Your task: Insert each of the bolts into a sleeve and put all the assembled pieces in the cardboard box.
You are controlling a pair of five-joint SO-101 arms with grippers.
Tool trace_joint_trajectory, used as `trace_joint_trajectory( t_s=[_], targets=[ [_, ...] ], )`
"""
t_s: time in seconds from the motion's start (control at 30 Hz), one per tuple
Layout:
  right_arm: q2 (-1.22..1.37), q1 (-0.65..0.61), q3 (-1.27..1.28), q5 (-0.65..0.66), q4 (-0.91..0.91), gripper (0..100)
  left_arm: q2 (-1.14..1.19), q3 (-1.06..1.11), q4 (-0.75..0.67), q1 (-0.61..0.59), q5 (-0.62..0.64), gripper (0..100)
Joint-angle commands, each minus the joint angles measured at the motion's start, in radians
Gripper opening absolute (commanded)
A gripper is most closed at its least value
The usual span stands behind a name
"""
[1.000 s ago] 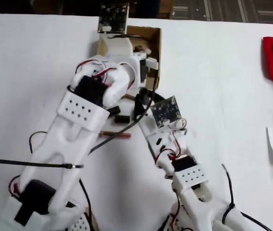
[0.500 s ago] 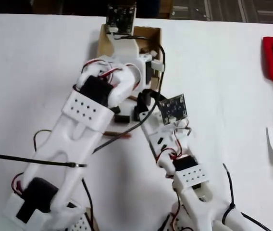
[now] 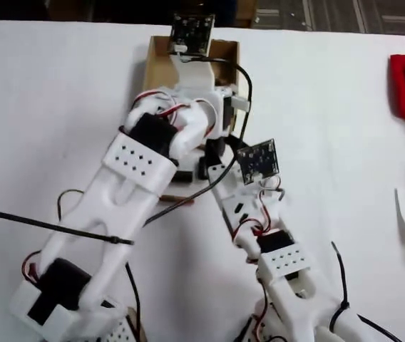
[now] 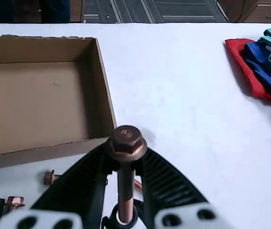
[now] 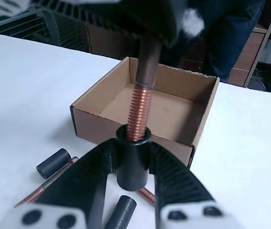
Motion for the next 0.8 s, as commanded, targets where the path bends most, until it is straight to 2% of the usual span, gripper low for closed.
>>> trace_joint_trajectory(
  t_s=[0.0, 0.1, 0.27, 0.6, 0.67, 0.77],
  targets=[
    [-0.036, 0.01, -0.009, -0.011, -0.018, 2.0, -0.005, 0.018, -0.008, 0.006, 0.005, 3],
    [-0.036, 0.01, -0.009, -0.011, -0.018, 2.0, -0.008, 0.077, 0.006, 0.009, -0.021, 3],
    [-0.031, 0.01, -0.009, -0.011, -0.018, 2.0, -0.011, 0.159, 0.006, 0.006, -0.144, 3],
    [-0.03, 0.01, -0.009, -0.011, -0.016, 2.0, -0.038, 0.136, 0.097, 0.002, -0.152, 3],
    [-0.03, 0.01, -0.009, -0.011, -0.016, 2.0, -0.068, 0.113, 0.141, -0.009, -0.152, 9],
    [-0.03, 0.01, -0.009, -0.011, -0.016, 2.0, -0.114, 0.071, 0.204, -0.028, -0.152, 23]
  ],
)
